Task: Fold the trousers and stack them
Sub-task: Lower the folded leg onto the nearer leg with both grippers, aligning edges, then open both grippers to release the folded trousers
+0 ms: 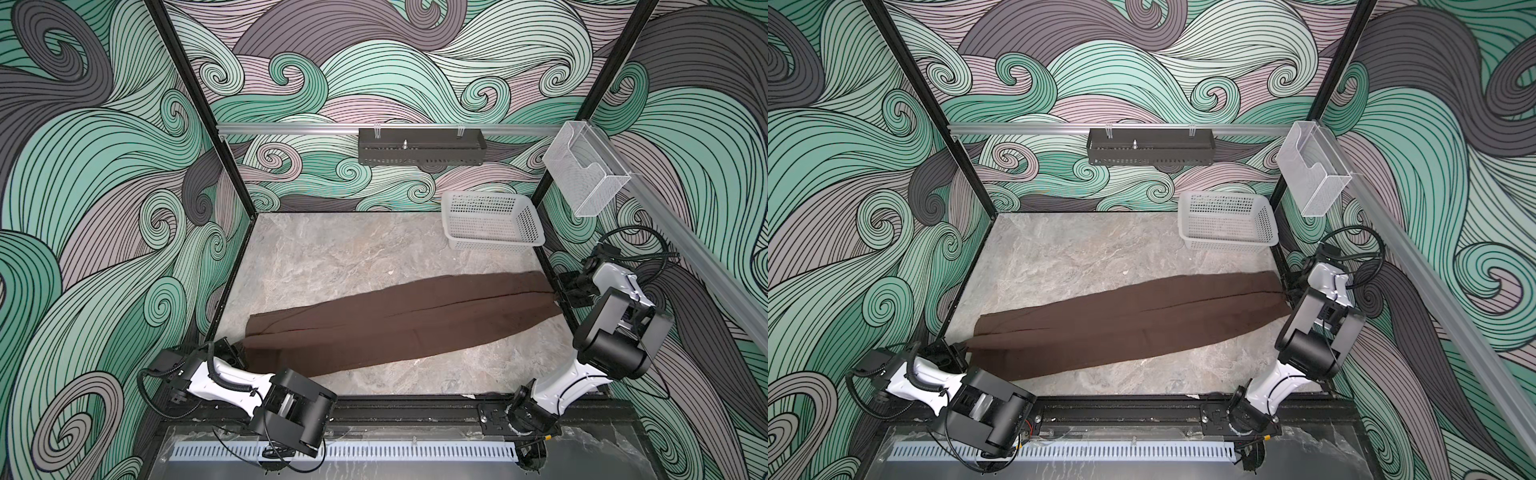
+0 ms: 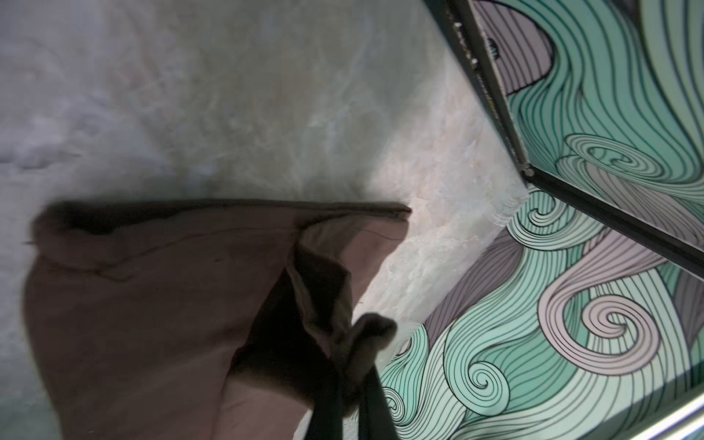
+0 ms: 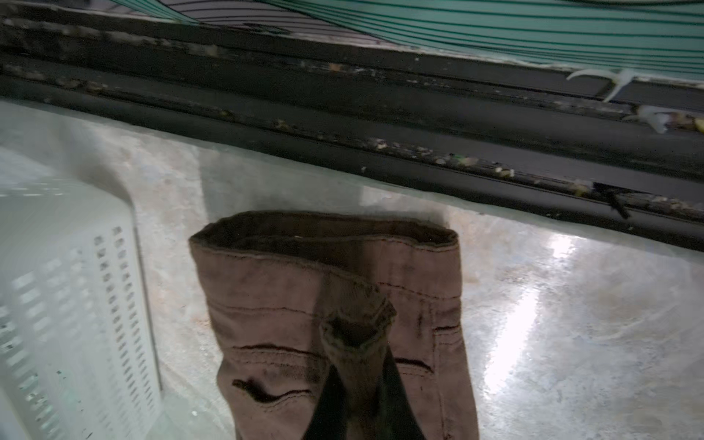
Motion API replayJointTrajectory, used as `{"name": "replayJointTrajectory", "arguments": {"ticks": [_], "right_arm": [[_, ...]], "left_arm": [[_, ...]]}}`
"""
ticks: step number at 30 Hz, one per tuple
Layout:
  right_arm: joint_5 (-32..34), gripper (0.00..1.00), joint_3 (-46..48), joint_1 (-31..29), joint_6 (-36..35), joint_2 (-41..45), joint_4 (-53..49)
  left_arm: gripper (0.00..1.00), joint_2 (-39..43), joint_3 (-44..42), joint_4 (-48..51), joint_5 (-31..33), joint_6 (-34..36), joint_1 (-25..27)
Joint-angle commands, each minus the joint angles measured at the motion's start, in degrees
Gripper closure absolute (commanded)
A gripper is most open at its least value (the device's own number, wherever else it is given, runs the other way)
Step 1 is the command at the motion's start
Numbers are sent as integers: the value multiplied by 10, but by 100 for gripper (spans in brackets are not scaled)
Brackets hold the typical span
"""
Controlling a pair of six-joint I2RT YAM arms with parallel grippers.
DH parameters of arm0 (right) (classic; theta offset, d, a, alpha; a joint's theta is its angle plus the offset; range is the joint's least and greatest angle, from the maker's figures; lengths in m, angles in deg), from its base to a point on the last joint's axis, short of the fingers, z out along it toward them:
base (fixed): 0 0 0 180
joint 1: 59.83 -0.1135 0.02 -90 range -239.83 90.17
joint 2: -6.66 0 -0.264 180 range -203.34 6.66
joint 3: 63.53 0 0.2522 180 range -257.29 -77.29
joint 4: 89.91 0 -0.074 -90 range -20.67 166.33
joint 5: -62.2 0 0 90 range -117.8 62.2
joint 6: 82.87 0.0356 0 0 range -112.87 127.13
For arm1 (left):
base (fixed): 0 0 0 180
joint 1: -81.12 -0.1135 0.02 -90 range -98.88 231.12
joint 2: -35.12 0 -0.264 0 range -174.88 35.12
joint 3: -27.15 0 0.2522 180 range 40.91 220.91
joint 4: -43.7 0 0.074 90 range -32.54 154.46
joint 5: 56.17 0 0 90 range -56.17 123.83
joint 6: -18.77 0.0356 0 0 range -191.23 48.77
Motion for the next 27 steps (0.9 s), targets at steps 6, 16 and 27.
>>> {"name": "replayJointTrajectory", "arguments": {"ticks": [6,16,27], "right_arm": [[49,98,8,7,-11,-18,-8],[91,98,32,16,2,-7,-20],[129,98,51,30,13,-6,-33]], "left_arm": [[100,-35,4,52,33,55,-58],[100,-124,15,34,8,77,-135],[100,-236,23,-18,1,89,-192]]}}
